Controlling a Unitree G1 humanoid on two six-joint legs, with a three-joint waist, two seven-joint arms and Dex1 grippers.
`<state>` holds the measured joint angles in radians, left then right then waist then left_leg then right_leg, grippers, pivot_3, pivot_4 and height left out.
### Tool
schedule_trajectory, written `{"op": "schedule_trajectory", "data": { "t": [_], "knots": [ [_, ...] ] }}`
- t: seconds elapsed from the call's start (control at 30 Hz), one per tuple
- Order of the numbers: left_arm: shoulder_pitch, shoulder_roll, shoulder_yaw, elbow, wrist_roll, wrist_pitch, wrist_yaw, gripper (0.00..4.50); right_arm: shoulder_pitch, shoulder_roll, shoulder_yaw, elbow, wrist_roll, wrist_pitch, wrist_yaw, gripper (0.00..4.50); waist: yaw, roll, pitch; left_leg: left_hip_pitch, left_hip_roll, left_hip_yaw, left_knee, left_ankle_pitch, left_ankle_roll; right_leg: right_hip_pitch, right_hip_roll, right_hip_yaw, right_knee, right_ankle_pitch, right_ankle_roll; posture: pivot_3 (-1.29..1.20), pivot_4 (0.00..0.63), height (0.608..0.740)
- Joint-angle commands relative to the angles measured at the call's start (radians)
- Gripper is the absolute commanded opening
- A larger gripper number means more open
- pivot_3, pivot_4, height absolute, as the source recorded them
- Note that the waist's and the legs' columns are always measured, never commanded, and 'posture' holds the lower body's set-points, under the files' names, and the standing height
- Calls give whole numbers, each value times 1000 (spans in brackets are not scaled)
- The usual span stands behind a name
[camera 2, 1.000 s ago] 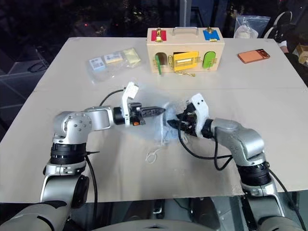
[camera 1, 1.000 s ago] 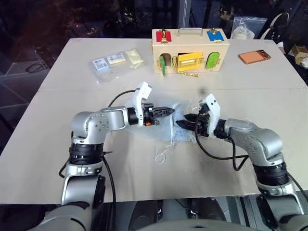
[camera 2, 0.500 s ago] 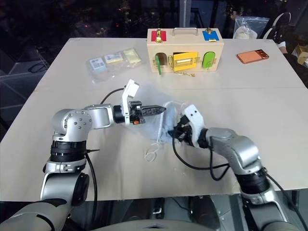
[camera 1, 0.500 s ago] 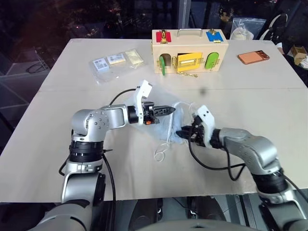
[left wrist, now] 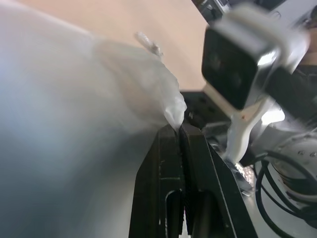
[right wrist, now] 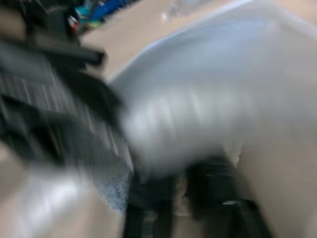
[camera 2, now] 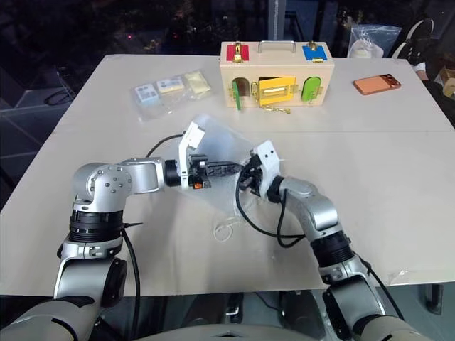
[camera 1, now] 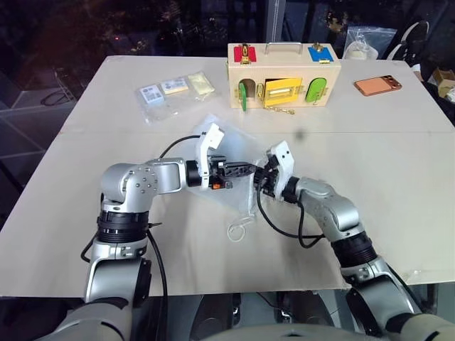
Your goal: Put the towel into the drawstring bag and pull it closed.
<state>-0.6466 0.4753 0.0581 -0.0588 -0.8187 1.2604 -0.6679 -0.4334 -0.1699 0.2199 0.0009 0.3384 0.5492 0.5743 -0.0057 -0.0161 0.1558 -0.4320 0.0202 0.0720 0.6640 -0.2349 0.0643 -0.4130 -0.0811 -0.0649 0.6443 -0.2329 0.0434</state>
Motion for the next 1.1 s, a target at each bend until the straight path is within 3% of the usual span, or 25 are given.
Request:
{"op": "schedule_trajectory", "data": {
  "t": [0.03,0.17,0.27,0.4,0.57,0.93,1.1],
  "knots": [
    [-24,41,-33,-5,47,-80,-51,0,86,-122,-34,-383,30,129,-20,2302,1,0,0,0,0,0,0,0,0,0,-1,0,0,0,0,0,150,740],
    [-34,49,-54,22,79,-132,-89,0,104,-164,-79,-623,84,361,-135,4144,-10,0,0,2,2,0,0,0,-1,0,0,1,0,0,0,0,150,740],
    [-44,42,-65,41,93,-149,-101,0,84,-173,-36,-604,-17,403,-234,4144,-7,0,0,5,4,-1,-1,2,-4,0,1,0,2,0,-1,0,150,740],
    [-49,29,-72,52,99,-159,-108,0,29,-41,-20,-457,-112,400,-399,4144,-7,0,0,4,3,-1,-2,3,-4,0,3,1,3,1,-2,0,150,740],
    [-51,19,-72,56,110,-168,-106,0,-8,-13,3,-382,-228,389,-496,4144,-3,0,0,2,2,-1,-1,3,-4,-1,3,3,3,1,-2,0,150,740],
    [-46,4,-57,54,113,-163,-91,0,21,-71,10,-451,-336,445,-511,4144,-6,0,0,2,2,-1,-1,3,-4,-1,3,0,2,1,-1,0,150,740],
    [-52,-5,-52,58,114,-159,-85,0,15,-49,77,-355,-389,375,-525,4144,-7,0,0,2,2,-1,-1,3,-4,-1,4,0,2,1,-1,0,150,740]
  ]
}}
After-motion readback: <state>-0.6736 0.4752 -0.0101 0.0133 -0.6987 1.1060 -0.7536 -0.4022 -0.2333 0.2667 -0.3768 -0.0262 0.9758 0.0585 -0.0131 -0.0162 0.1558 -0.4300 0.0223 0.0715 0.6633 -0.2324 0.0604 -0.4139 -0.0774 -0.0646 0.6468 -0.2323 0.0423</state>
